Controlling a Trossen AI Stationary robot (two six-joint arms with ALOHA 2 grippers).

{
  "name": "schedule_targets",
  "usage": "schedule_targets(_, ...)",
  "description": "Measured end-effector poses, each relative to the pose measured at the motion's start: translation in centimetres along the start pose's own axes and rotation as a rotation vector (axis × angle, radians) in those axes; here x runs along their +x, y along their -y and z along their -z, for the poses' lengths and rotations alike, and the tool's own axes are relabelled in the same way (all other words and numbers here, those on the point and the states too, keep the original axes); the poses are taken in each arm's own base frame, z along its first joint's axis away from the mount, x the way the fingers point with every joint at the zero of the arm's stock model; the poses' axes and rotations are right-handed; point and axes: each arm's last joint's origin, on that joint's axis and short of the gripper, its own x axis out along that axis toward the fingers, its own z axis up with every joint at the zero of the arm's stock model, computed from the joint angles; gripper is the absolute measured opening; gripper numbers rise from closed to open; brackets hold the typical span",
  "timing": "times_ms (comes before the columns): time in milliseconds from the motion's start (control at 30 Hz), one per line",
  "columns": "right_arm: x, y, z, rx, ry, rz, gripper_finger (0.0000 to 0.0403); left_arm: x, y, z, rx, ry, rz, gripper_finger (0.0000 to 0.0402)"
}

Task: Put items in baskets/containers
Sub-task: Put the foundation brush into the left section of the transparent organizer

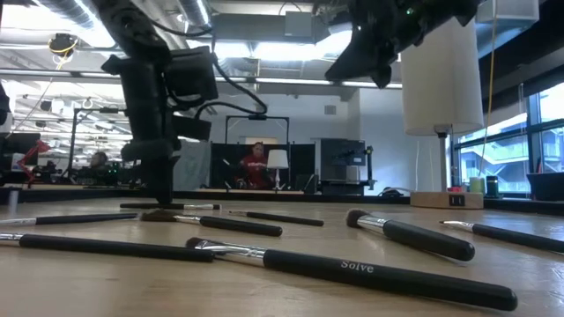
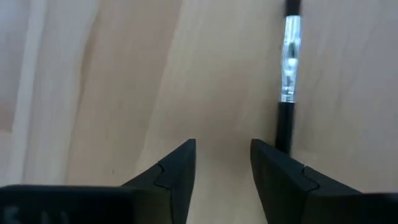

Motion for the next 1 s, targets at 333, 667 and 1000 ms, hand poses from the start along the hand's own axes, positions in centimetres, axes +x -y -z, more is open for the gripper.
schedule_targets(333, -0.7, 1.1, -0.8, 0.034, 0.055, 0.03, 0.0033, -0.7, -0.2, -0.3, 0.027, 0.03, -0.034, 0.0119)
schedule_targets(667, -0.4, 3.1, -0.1, 0.052, -0.011, 0.115, 0.0033, -4.0, 0.2, -2.5, 0.049, 0.222, 0.002, 0.0145)
schedule_targets(1000, 0.0, 3.1, 0.6, 0.093, 0.005, 0.028, 0.0033, -0.8, 0.9, -1.4, 0.048, 0.094, 0.046, 0.0139)
